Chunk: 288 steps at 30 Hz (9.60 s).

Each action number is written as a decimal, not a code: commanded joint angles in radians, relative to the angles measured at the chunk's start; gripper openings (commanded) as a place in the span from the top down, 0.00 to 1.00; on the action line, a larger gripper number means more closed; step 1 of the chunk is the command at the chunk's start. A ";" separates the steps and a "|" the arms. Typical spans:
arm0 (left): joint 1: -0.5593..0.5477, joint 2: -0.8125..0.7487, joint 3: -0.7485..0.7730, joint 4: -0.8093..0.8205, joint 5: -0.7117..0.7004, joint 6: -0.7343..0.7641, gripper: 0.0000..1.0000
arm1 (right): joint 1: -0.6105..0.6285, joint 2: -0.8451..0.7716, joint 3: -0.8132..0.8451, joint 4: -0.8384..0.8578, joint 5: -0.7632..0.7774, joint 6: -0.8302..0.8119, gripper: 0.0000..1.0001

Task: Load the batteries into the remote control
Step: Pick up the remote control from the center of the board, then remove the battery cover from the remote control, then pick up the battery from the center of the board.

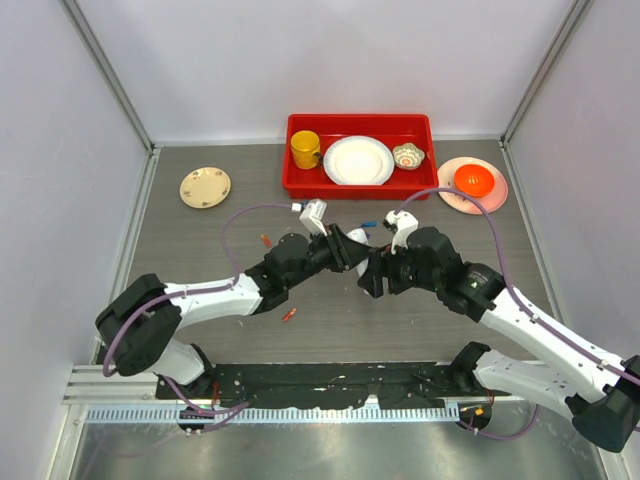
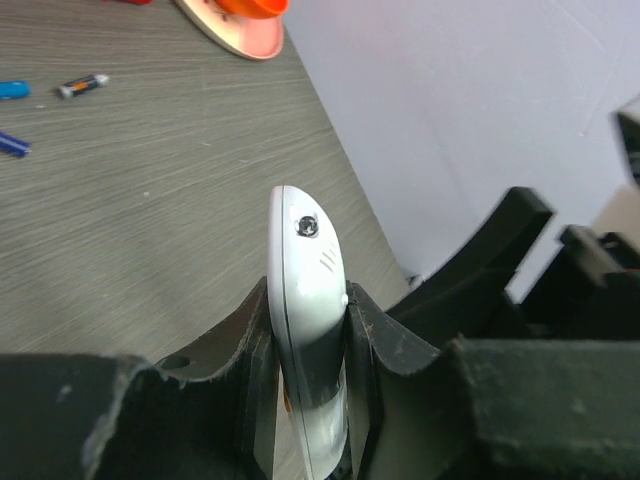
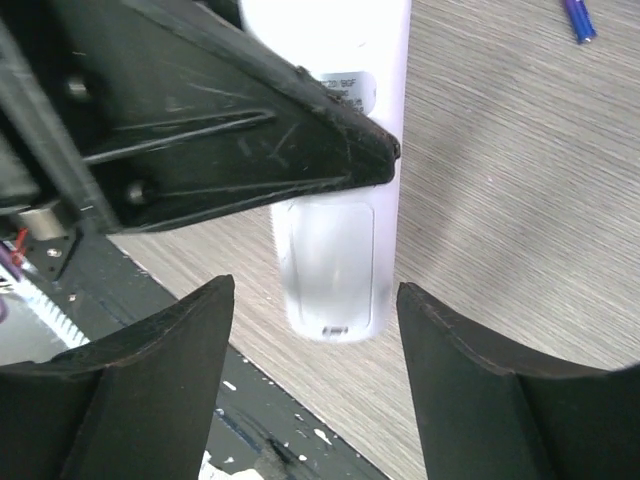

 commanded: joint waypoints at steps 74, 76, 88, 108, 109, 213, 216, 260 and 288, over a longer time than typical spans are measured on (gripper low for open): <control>-0.089 0.115 -0.422 0.899 -0.662 0.321 1.00 | -0.028 0.125 -0.670 1.363 -0.068 0.799 0.47; -0.088 0.114 -0.420 0.899 -0.656 0.309 1.00 | -0.030 0.171 -0.674 1.434 -0.068 0.809 0.48; -0.069 0.144 -0.416 0.899 -0.628 0.304 1.00 | -0.044 0.539 -0.657 1.747 -0.121 0.897 0.54; -0.068 0.169 -0.425 0.899 -0.613 0.304 1.00 | -0.050 0.783 -0.629 1.931 -0.160 0.946 0.59; -0.068 0.169 -0.427 0.899 -0.611 0.304 1.00 | -0.050 0.790 -0.629 1.936 -0.163 0.949 0.59; -0.101 0.210 -0.456 0.898 -0.573 0.278 1.00 | -0.056 0.808 -0.592 2.058 -0.177 0.983 0.87; -0.101 0.212 -0.457 0.899 -0.571 0.276 1.00 | -0.059 0.787 -0.592 2.035 -0.179 0.972 0.87; -0.100 0.194 -0.471 0.899 -0.628 0.290 1.00 | -0.096 0.600 -0.646 1.652 -0.145 0.776 0.87; -0.088 0.044 -0.511 0.886 -0.688 0.404 1.00 | -0.113 0.117 -0.499 0.968 -0.039 0.464 0.48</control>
